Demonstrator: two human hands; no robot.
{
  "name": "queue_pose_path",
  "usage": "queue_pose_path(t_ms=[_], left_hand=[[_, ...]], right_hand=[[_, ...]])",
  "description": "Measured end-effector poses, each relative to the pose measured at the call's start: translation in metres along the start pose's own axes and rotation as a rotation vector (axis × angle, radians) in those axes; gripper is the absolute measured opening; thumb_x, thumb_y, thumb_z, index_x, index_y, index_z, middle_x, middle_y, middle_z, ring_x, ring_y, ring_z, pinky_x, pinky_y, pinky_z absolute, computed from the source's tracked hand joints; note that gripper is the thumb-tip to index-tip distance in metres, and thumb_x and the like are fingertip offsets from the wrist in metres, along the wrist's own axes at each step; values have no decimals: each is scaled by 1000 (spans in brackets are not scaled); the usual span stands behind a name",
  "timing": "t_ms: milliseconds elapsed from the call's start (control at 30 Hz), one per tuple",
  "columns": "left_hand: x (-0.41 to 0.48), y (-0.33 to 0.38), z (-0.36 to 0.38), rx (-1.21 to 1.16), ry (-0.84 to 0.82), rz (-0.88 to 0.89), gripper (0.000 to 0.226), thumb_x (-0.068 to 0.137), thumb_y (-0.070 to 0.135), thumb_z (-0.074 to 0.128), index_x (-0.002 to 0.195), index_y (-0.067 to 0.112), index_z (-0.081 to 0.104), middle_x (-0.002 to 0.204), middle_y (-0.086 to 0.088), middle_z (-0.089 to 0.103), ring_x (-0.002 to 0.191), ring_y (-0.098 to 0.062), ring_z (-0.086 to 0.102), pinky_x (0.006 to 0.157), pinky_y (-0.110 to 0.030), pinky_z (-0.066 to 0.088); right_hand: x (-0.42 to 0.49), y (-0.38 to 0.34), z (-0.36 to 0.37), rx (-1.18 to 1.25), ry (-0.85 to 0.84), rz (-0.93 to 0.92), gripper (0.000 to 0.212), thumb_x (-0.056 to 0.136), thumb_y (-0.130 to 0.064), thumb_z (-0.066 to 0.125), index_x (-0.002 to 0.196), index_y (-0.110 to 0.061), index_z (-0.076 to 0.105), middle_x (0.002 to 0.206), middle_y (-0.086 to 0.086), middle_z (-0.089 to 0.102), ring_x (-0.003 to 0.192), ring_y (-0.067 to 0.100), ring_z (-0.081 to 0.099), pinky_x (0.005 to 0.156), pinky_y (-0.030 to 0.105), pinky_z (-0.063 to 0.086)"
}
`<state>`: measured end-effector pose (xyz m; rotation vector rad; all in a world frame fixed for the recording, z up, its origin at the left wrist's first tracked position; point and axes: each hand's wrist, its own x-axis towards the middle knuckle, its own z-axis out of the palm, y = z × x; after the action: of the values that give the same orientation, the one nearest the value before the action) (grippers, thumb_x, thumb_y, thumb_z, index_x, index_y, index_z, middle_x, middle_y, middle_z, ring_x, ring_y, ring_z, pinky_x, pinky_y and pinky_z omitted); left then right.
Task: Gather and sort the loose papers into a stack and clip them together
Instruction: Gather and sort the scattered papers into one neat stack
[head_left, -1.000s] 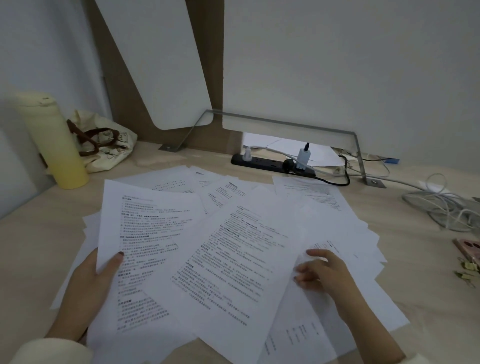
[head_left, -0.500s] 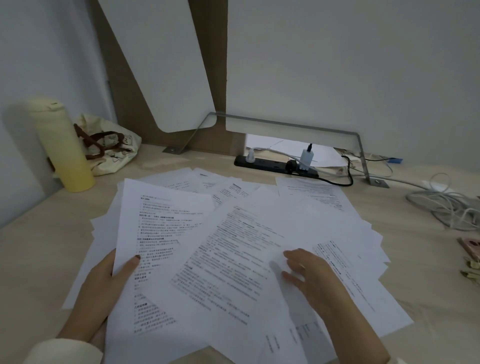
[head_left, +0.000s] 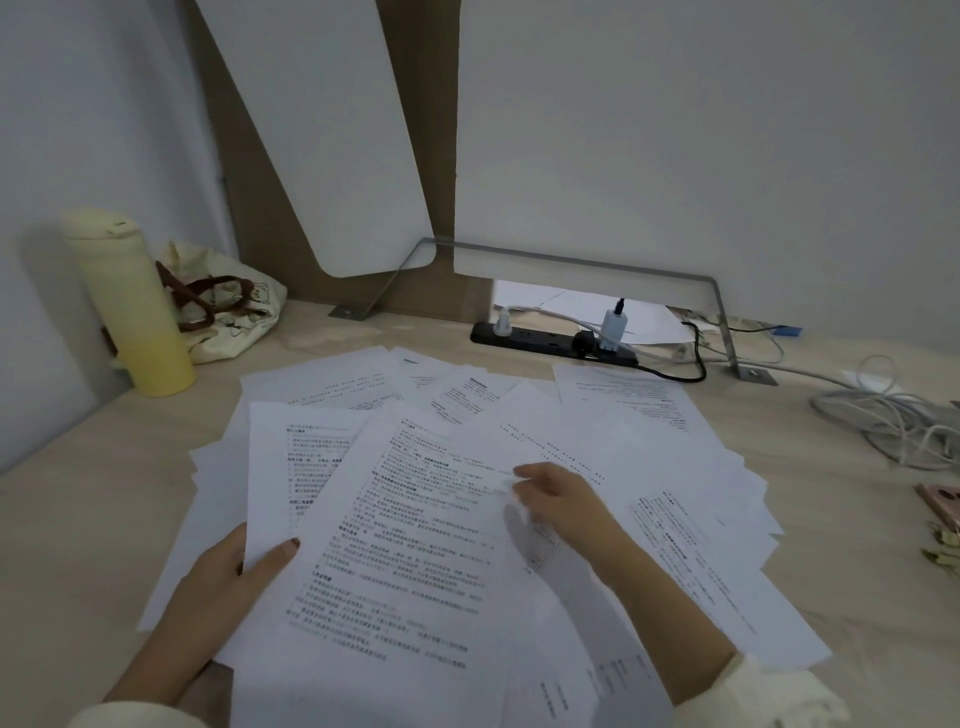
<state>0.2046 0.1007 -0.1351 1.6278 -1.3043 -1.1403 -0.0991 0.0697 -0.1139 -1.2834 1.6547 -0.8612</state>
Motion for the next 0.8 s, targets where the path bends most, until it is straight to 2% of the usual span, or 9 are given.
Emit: queue_pose_path(t_ms=[67,167,233,367,433,533,633,800], left_hand=[[2,-2,0,-23,40,5,45,64,59,62,105,40,59,106,3,70,95,-24,66,88,-52,50],[6,-6,-1,-55,80,44,34,90,27,58,123,26,53,120,-7,64,104,-28,61,94,-53,46],[7,-6,0,-52,87,69,38,93,21,51,131,21,50,123,-7,62,107,-28,59,94,-50,46],[7,-4,3,-74,99,104,31,94,17,48,123,27,49,115,-3,62,104,-26,59,87,-43,46],[8,-3,3,-94,105,101,33,94,17,48,125,27,50,116,-2,62,106,-26,59,92,-45,45],[13,-7,3,-92,144,98,39,94,11,48,132,14,48,120,-7,60,112,-26,55,97,-45,42],[14,-8,4,-99,164,88,39,93,10,48,132,10,49,123,-10,60,116,-29,55,100,-47,41],[13,-6,5,-106,181,83,40,93,9,49,132,9,49,120,-8,60,113,-25,54,98,-42,41]], right_hand=[[13,6,-19,-122,200,-39,33,90,-7,50,122,-11,56,121,8,59,99,18,56,70,14,42],[35,16,-52,-321,339,16,42,88,-17,58,129,-10,49,132,14,50,118,27,50,92,30,40],[48,20,-64,-391,325,113,57,84,-26,64,134,-9,42,138,18,42,124,32,44,99,38,39],[66,17,-73,-530,242,207,77,81,-38,67,142,-10,30,145,17,32,133,33,32,103,40,35],[73,14,-77,-646,223,234,79,80,-41,67,142,-9,29,143,17,33,133,33,29,103,40,34],[84,8,-85,-769,177,292,78,76,-48,68,135,-9,37,138,16,41,129,34,35,100,39,35],[96,8,-90,-771,105,349,76,73,-50,70,131,-10,41,134,15,47,127,32,35,98,37,33],[107,13,-92,-772,142,358,85,68,-52,74,133,-8,41,137,18,38,127,34,34,105,43,35]])
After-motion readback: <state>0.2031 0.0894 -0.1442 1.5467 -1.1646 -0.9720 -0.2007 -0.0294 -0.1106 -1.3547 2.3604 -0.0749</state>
